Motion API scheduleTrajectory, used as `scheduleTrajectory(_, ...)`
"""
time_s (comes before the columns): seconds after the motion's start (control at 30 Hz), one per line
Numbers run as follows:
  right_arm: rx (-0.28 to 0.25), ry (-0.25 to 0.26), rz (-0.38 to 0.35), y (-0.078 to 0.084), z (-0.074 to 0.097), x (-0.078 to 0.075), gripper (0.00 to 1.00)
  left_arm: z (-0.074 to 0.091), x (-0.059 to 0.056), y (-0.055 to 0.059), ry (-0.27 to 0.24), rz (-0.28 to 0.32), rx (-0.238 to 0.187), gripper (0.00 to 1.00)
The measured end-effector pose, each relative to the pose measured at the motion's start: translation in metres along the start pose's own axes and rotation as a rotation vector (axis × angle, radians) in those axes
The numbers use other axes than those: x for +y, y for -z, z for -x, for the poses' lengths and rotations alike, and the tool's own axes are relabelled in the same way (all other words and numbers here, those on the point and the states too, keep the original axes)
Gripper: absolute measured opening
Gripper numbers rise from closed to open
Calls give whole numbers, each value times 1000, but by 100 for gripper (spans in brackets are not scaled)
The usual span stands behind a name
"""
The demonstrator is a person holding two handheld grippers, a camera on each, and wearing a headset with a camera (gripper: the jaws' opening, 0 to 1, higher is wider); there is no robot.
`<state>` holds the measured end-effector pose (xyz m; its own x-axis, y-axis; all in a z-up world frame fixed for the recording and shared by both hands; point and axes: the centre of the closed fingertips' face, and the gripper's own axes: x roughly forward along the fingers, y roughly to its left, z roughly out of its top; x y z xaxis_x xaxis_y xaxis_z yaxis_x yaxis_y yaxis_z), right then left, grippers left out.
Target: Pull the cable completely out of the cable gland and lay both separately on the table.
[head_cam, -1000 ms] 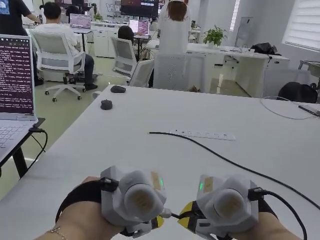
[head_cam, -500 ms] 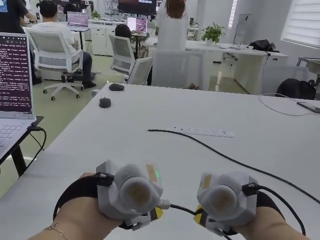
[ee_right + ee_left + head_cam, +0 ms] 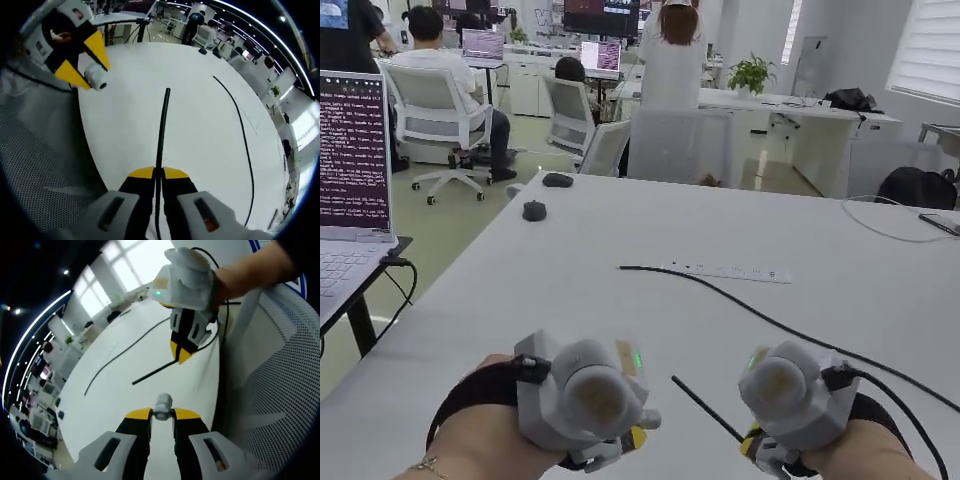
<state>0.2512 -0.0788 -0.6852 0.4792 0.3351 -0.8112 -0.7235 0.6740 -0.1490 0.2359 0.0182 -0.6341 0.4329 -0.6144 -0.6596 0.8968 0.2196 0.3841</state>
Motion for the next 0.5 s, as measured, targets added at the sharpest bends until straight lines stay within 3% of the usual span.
scheduleTrajectory(0.07, -61, -19, -87, -15, 1, -7, 3, 0, 3, 1, 0, 5, 1, 17)
scheduleTrajectory(0.17, -149, -14, -126, -40, -1, -35, 3, -2, 2, 6, 8, 18, 20, 17)
scheduleTrajectory(0.23, -175, -12, -174, -47, -7, -54, 3, -3, -1, 9, 13, 4, 36, 17)
scheduleTrajectory(0.33, -205, -23, -248, -49, -21, -75, 3, -4, -3, 10, 26, 18, 41, 17)
scheduleTrajectory(0.5, -198, -30, -449, -25, -46, -106, 3, -5, -2, 19, 27, 33, 69, 17)
